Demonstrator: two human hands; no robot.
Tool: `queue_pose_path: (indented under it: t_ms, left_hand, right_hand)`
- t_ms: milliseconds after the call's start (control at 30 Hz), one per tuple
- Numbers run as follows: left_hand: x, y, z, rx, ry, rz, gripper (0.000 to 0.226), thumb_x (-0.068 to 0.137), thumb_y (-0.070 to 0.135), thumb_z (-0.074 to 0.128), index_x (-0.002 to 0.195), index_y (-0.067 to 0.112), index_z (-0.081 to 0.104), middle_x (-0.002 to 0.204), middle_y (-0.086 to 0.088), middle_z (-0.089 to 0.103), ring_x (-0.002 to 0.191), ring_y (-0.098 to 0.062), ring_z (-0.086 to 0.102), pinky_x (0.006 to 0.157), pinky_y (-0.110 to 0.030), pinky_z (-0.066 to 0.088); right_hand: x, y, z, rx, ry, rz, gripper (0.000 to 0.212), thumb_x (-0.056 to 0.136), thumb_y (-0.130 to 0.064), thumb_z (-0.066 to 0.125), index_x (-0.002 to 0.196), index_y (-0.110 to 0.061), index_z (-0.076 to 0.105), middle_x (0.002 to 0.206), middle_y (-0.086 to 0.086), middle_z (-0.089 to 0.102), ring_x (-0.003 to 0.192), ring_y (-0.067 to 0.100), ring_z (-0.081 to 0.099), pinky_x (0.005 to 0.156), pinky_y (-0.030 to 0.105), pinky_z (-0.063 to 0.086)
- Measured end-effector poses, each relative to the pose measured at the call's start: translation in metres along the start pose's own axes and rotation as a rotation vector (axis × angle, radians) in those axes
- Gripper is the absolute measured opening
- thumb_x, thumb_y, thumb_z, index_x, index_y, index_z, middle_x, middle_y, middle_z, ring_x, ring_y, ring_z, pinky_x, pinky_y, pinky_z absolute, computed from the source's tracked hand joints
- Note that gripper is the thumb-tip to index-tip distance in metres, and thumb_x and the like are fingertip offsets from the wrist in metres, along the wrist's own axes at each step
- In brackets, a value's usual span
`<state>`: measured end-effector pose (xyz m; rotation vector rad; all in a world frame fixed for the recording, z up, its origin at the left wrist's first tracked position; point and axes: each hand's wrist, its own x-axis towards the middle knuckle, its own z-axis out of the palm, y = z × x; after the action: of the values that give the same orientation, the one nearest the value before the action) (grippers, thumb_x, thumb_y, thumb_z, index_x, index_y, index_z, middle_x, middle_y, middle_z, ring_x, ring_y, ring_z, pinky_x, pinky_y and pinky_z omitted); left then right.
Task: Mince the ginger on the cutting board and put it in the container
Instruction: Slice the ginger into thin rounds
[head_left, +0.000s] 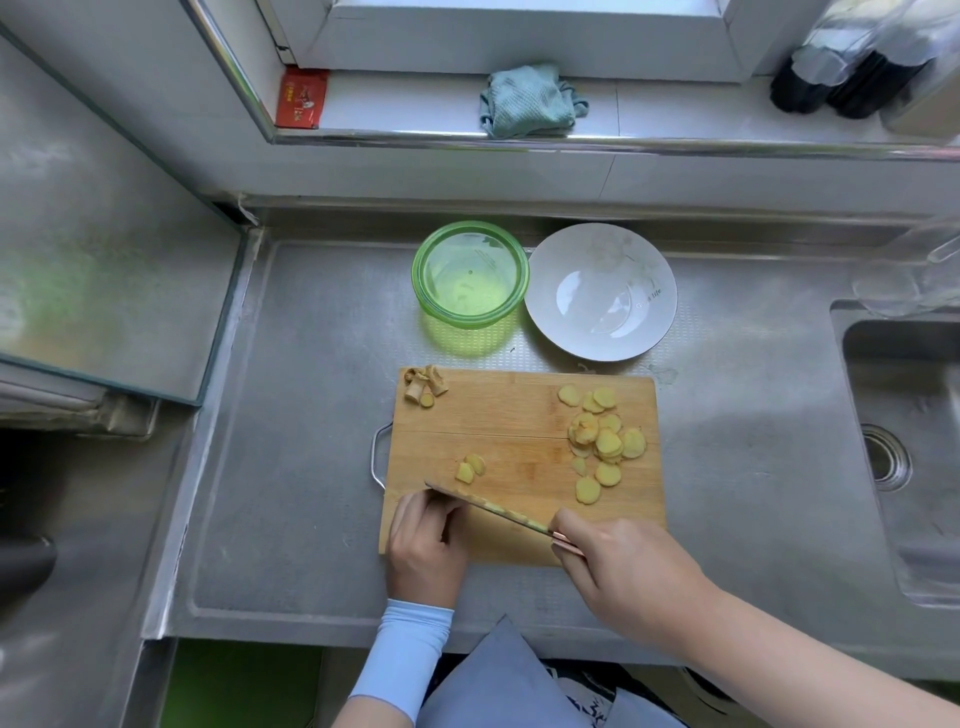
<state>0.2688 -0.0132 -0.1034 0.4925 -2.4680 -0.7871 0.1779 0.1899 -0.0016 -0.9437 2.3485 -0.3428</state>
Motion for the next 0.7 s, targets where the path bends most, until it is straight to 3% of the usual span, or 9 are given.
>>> queue_pose_path:
  t_ms: [100, 167, 333, 400, 700]
  left_hand:
    - [0.000, 0.000, 0.000, -0.005, 0.004, -0.005, 0.010, 0.080, -0.006, 0.073, 0.077, 0.004, 0.072, 0.082, -0.006, 0.066, 0.079, -0.022, 0.059, 0.079, -0.020, 0.046]
    - [0.000, 0.000, 0.000, -0.012, -0.002, -0.004, 0.015, 0.077, -0.010, 0.075, 0.078, 0.004, 0.072, 0.082, -0.006, 0.067, 0.079, -0.021, 0.060, 0.080, -0.019, 0.046]
    - [-0.005, -0.004, 0.003, 0.011, -0.025, -0.014, 0.016, 0.076, -0.011, 0.075, 0.080, 0.005, 0.074, 0.082, -0.007, 0.067, 0.081, -0.027, 0.063, 0.075, -0.034, 0.053]
    - [-0.007, -0.003, 0.003, 0.017, -0.022, -0.019, 0.016, 0.079, -0.011, 0.073, 0.081, 0.005, 0.074, 0.080, -0.007, 0.064, 0.077, -0.026, 0.061, 0.072, -0.033, 0.051]
    - [-0.010, 0.000, 0.005, 0.019, 0.001, -0.055, 0.012, 0.082, -0.004, 0.070, 0.086, 0.006, 0.075, 0.082, -0.007, 0.065, 0.078, -0.027, 0.060, 0.073, -0.035, 0.052]
  right_hand:
    - [0.000, 0.000, 0.001, -0.007, -0.009, 0.000, 0.031, 0.098, -0.051, 0.013, 0.093, -0.029, 0.035, 0.064, -0.003, 0.054, 0.055, 0.024, 0.049, 0.053, 0.042, 0.046]
    - [0.001, 0.000, 0.000, 0.005, -0.027, 0.018, 0.026, 0.102, -0.048, 0.020, 0.093, -0.029, 0.036, 0.064, -0.002, 0.053, 0.055, 0.025, 0.050, 0.054, 0.043, 0.046]
    - [0.023, -0.012, -0.001, 0.002, -0.077, 0.062, 0.019, 0.104, -0.040, 0.031, 0.093, -0.025, 0.036, 0.067, 0.003, 0.053, 0.059, 0.029, 0.052, 0.049, 0.038, 0.036]
    - [0.031, -0.018, 0.000, 0.007, -0.081, 0.058, 0.020, 0.104, -0.040, 0.032, 0.090, -0.025, 0.033, 0.067, 0.003, 0.053, 0.057, 0.029, 0.050, 0.048, 0.036, 0.032]
    - [0.025, -0.016, 0.001, 0.045, -0.031, 0.032, 0.019, 0.104, -0.042, 0.033, 0.092, -0.027, 0.037, 0.069, 0.002, 0.057, 0.061, 0.031, 0.052, 0.055, 0.041, 0.042]
